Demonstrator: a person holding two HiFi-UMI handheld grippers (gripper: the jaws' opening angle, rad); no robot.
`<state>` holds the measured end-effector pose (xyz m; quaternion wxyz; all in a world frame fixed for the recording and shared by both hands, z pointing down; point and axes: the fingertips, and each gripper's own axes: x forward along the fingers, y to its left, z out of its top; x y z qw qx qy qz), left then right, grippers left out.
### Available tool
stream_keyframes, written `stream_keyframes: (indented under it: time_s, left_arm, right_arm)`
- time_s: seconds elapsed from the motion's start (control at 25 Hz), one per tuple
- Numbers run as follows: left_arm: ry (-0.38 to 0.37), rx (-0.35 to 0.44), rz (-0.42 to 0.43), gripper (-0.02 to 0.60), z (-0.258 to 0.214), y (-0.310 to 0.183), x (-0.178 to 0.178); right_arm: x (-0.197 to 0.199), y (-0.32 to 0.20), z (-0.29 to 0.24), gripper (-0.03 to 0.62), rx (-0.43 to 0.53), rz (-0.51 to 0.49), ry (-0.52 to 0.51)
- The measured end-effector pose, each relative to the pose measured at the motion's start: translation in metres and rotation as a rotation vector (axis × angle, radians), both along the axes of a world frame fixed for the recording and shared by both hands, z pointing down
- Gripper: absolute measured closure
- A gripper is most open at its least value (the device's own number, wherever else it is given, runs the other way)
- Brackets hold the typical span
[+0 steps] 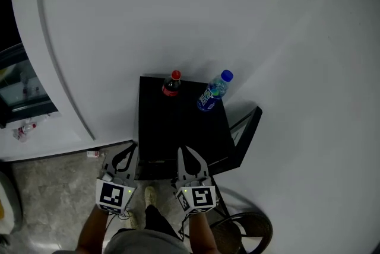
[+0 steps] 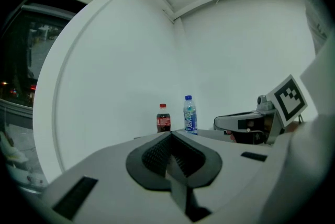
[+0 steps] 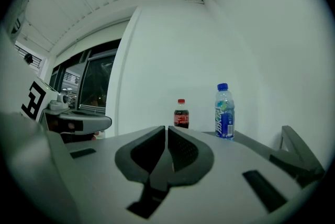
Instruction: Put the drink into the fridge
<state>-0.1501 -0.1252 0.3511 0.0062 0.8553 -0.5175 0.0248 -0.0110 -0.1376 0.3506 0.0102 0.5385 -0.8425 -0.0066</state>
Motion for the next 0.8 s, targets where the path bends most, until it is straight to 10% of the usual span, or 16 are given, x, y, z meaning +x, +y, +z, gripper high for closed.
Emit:
stream_keyframes:
  time_s: [0.8]
  left_arm:
    - [-0.026, -0.021, -0.193, 0.578, -0.003, -0.13, -0.002]
  right_arm:
    - [-0.014, -0.162, -0.016, 0.547, -0.019, -0.229, -0.012]
